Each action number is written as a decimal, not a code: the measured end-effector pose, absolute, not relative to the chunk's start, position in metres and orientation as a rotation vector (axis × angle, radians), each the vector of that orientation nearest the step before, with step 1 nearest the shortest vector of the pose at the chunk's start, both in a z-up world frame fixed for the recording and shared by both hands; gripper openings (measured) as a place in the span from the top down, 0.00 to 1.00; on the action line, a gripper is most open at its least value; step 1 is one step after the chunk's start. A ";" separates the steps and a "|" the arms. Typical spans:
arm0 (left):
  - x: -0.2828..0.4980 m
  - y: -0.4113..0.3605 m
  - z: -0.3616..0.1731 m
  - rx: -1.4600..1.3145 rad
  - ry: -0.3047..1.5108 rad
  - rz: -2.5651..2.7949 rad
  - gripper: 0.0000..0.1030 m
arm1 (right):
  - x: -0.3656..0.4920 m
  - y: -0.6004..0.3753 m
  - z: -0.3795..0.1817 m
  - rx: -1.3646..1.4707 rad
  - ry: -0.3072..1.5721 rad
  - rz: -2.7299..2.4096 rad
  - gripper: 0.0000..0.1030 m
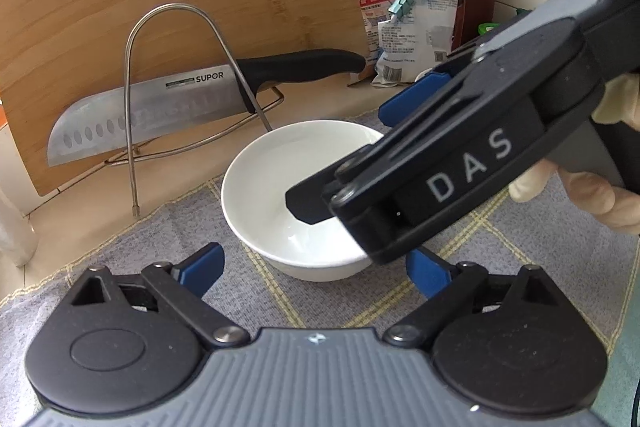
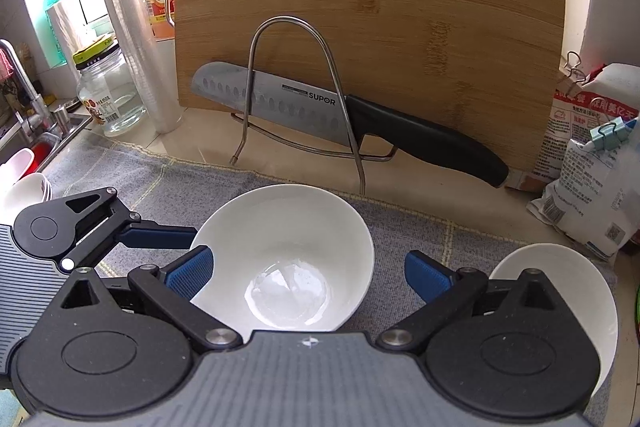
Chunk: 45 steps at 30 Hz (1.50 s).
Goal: Organize plates and bowls
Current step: 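Close the right gripper on the second bowl rim and lift it, then carry the second bowl with the right gripper and lower it into the first bowl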
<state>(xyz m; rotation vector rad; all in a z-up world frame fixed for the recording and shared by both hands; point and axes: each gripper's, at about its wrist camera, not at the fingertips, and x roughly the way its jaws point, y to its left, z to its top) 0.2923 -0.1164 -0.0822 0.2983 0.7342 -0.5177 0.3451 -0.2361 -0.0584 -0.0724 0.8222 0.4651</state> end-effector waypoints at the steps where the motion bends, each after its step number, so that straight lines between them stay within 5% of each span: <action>1: 0.293 -0.116 -0.082 0.295 0.735 -0.519 0.08 | 0.347 -0.235 -0.060 -0.074 0.826 0.470 0.00; 18: 0.296 -0.116 -0.081 0.281 0.728 -0.543 0.21 | 0.359 -0.226 -0.068 -0.094 0.844 0.524 0.13; 45: 0.266 -0.116 -0.060 0.324 0.702 -0.553 0.21 | 0.327 -0.231 -0.044 -0.056 0.811 0.537 0.13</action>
